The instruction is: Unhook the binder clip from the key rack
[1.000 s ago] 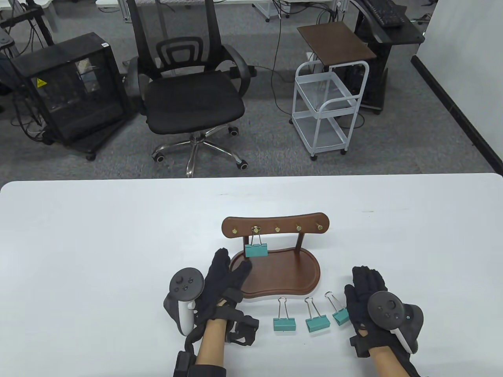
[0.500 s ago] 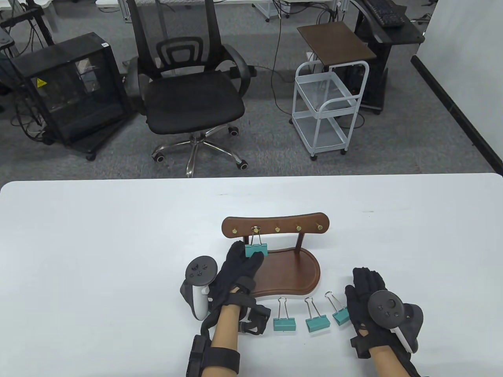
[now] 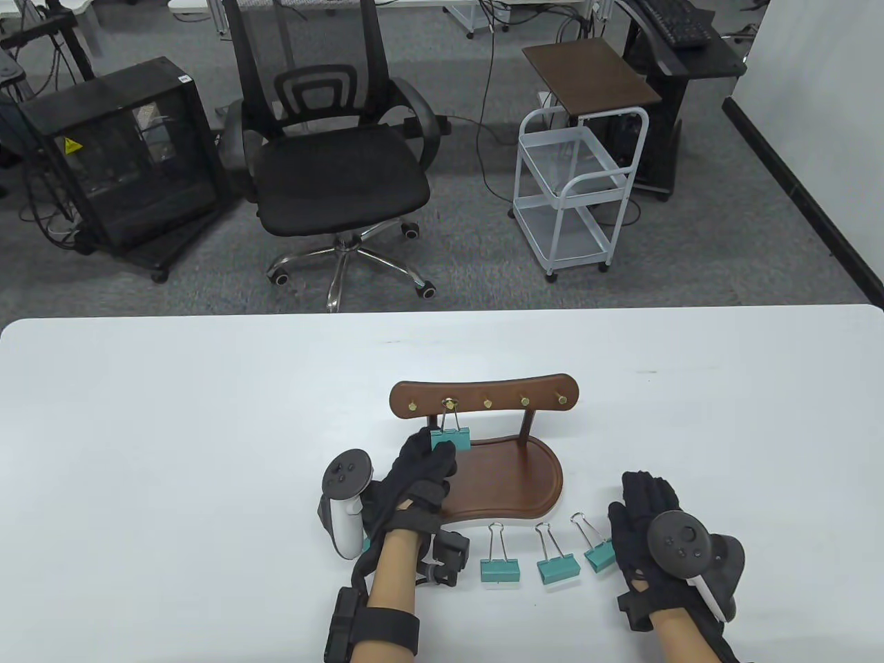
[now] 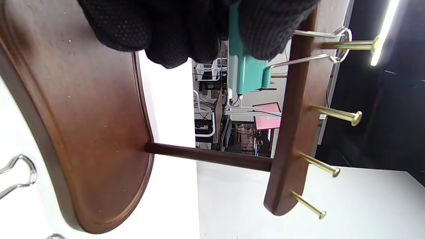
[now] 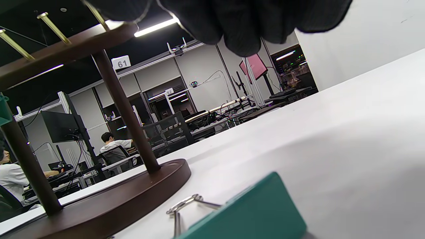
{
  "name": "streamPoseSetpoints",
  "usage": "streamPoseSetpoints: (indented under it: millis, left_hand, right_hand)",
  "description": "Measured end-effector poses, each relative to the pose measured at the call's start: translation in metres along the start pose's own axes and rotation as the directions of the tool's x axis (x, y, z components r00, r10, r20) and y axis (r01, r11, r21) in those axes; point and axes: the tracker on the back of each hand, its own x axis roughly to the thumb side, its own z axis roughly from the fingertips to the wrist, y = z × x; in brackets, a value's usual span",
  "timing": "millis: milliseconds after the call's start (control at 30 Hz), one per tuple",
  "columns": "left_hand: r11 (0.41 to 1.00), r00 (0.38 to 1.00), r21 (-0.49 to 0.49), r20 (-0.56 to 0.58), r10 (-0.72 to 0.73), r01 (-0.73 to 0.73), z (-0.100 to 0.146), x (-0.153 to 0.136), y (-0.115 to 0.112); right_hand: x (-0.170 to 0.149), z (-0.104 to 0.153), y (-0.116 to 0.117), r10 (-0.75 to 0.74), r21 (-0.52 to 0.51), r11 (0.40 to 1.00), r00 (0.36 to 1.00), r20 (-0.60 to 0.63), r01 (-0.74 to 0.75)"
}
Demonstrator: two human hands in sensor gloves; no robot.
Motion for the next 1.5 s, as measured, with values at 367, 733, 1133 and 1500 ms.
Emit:
streamPoseSetpoints:
  millis: [367, 733, 1133, 1500]
  left_hand:
    - [0.999, 0.999, 0.008, 0.036, 0.034, -0.035, 0.002, 0.0, 0.007]
    - [0.999, 0.997, 0.002, 0.055, 0.047, -0.047, 0.001, 0.001, 0.009]
    - [0.997, 0.993, -0.039, 0.091, 0.07, -0.067, 0.003, 0.003, 0.014]
    - [0.997, 0.99, -0.057, 0.133, 0.052, -0.045, 0.012, 0.006, 0.011]
  right_hand:
    - [0.0, 0.0, 0.001, -0.002, 0.005, 1.0, 1.0, 0.002, 0.002]
    - [0.0, 0.0, 0.001, -0.007, 0.003, 1.0, 1.0, 0.002, 0.007]
    - [0.0, 0.0, 0.001, -0.013, 0.001, 1.0, 1.0, -0.001, 0.013]
    - [-0.001, -0.001, 0.001, -0.025, -0.002, 1.0, 1.0, -0.003, 0.025]
